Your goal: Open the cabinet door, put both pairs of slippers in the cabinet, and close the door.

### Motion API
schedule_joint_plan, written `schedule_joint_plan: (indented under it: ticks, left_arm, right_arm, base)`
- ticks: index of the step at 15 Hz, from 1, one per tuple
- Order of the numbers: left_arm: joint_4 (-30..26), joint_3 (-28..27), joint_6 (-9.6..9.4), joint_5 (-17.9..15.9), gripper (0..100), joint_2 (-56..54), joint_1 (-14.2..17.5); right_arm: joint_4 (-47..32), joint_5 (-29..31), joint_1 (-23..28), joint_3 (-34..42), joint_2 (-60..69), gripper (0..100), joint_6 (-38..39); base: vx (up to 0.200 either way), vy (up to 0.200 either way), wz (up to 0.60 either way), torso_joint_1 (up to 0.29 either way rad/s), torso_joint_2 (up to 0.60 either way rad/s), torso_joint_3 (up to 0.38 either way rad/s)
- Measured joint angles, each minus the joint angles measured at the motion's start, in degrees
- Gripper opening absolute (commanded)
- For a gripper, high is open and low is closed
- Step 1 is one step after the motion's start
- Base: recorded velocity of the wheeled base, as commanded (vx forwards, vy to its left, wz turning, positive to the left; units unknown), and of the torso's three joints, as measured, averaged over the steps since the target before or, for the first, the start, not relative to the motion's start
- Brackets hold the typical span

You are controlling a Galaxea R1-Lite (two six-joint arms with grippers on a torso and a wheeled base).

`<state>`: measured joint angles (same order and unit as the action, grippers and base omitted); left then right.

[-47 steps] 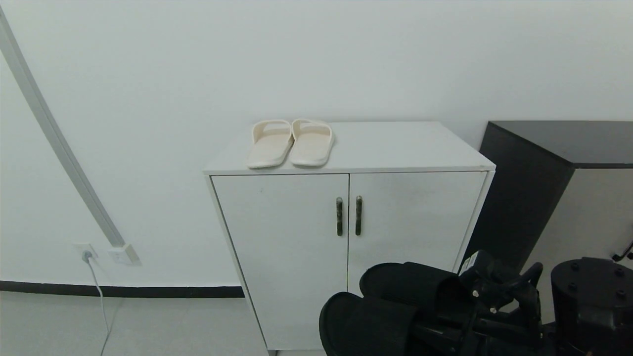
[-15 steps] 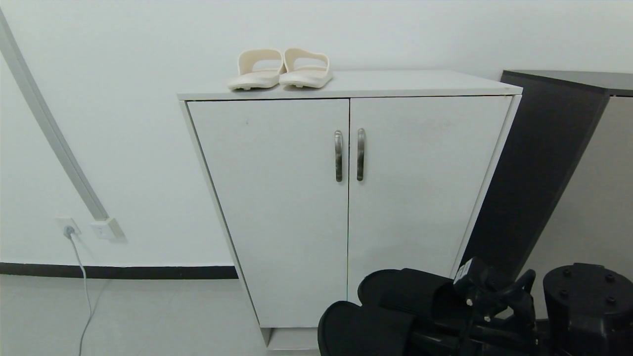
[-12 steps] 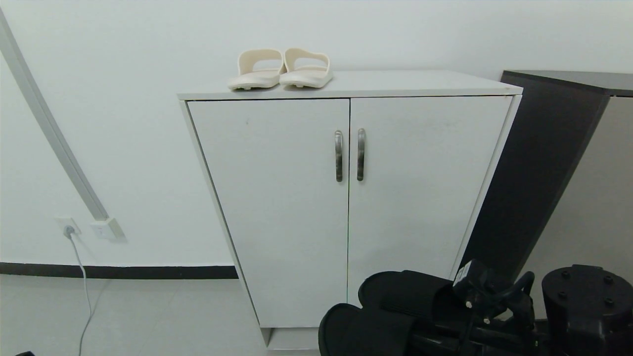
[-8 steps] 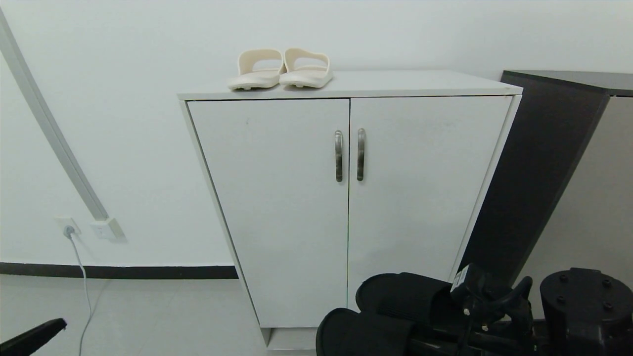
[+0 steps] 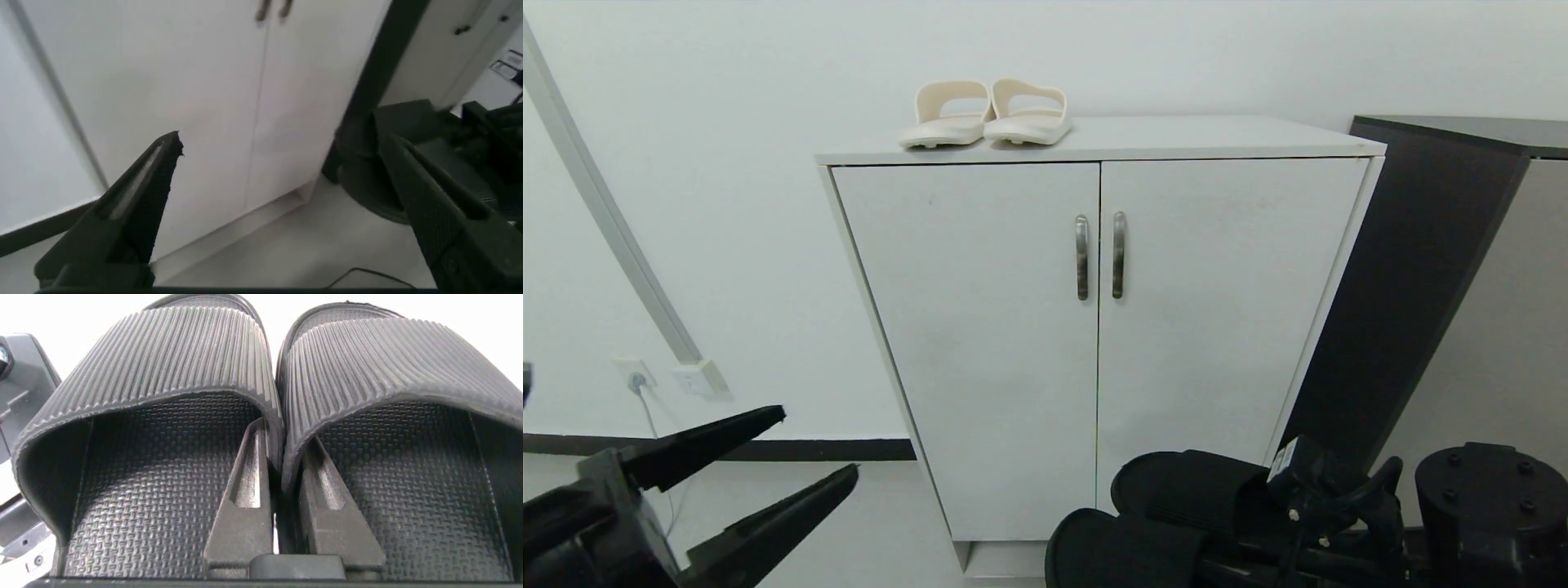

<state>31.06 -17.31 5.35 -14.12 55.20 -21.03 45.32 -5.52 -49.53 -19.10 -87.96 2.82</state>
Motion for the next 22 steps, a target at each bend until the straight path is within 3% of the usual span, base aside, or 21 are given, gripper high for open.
schedule_joint_plan:
  ticks: [2,5,8,10,14,16,18,20,22]
  left_arm:
    - [0.3,-5.5,0.61,0.0,100,4.7,-3.0]
    - [2.2,-12.4,3.93,-0.8,100,11.4,-6.2]
    - [3.9,-19.6,6.22,-7.1,100,18.5,-7.3]
    - [4.1,-24.4,6.88,-10.8,100,23.8,-7.8]
    - [4.4,-34.7,7.13,-13.1,100,35.3,-9.4]
    - [4.4,-39.7,7.69,-16.0,100,40.3,-9.9]
    - [4.2,-43.9,11.31,-19.8,100,43.7,-10.5]
    - [4.1,-48.6,16.48,-23.7,100,46.4,-10.7]
    - [3.9,-52.6,19.64,-24.7,100,48.9,-10.8]
  right_arm:
    - [0.0,0.0,0.0,0.0,0.1,0,0.0]
    - [0.0,-0.1,0.1,0.0,0.0,0,0.1]
    - [0.0,-0.1,0.1,0.4,-0.4,0,0.2]
    - [0.0,0.0,0.6,0.5,-0.5,0,0.3]
    - [0.1,0.0,1.5,0.6,-1.0,0,0.4]
    - [0.2,0.0,1.7,0.9,-1.3,0,0.4]
    - [0.2,-0.1,1.9,0.9,-1.6,0,0.4]
    - [0.2,-0.1,1.9,1.0,-2.2,0,0.4]
    - [0.2,-0.1,2.0,1.1,-2.6,0,0.4]
  base:
    - [0.000,0.000,0.00,0.000,0.00,0.000]
    - [0.000,0.000,0.00,0.000,0.00,0.000]
    - [0.000,0.000,0.00,0.000,0.00,0.000]
    - [0.000,0.000,0.00,0.000,0.00,0.000]
    - [0.000,0.000,0.00,0.000,0.00,0.000]
    - [0.000,0.000,0.00,0.000,0.00,0.000]
    - [0.000,0.000,0.00,0.000,0.00,0.000]
    - [0.000,0.000,0.00,0.000,0.00,0.000]
    - [0.000,0.000,0.00,0.000,0.00,0.000]
